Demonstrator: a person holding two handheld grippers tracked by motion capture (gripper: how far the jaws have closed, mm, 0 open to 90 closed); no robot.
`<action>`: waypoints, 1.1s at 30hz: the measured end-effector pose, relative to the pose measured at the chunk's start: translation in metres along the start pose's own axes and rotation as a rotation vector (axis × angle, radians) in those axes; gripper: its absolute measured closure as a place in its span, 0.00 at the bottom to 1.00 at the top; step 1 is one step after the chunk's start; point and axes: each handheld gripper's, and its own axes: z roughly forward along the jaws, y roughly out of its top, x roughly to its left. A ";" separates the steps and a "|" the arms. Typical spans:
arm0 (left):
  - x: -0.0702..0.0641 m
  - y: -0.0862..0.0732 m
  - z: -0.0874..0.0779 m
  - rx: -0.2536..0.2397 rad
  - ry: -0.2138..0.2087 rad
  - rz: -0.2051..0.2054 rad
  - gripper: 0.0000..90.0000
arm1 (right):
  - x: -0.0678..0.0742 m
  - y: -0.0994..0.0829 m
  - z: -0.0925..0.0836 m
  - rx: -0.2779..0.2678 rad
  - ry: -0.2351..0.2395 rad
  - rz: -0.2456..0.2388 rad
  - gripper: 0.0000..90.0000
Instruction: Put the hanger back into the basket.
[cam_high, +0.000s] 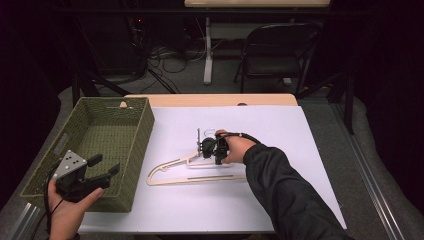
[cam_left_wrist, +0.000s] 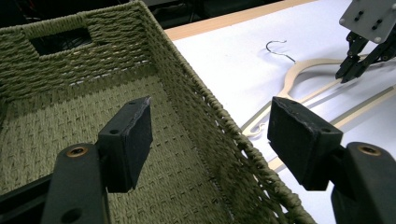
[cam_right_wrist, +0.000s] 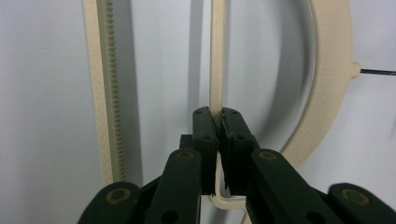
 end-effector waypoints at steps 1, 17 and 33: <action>0.000 0.000 0.000 -0.001 -0.001 0.000 0.34 | 0.002 -0.001 -0.001 -0.004 -0.005 0.002 0.95; -0.029 0.015 0.005 -0.003 -0.083 0.060 0.34 | 0.035 -0.023 -0.031 -0.104 -0.154 -0.047 0.95; -0.092 0.047 0.081 0.154 -0.315 0.144 0.36 | 0.083 -0.031 -0.052 -0.128 -0.236 -0.153 0.95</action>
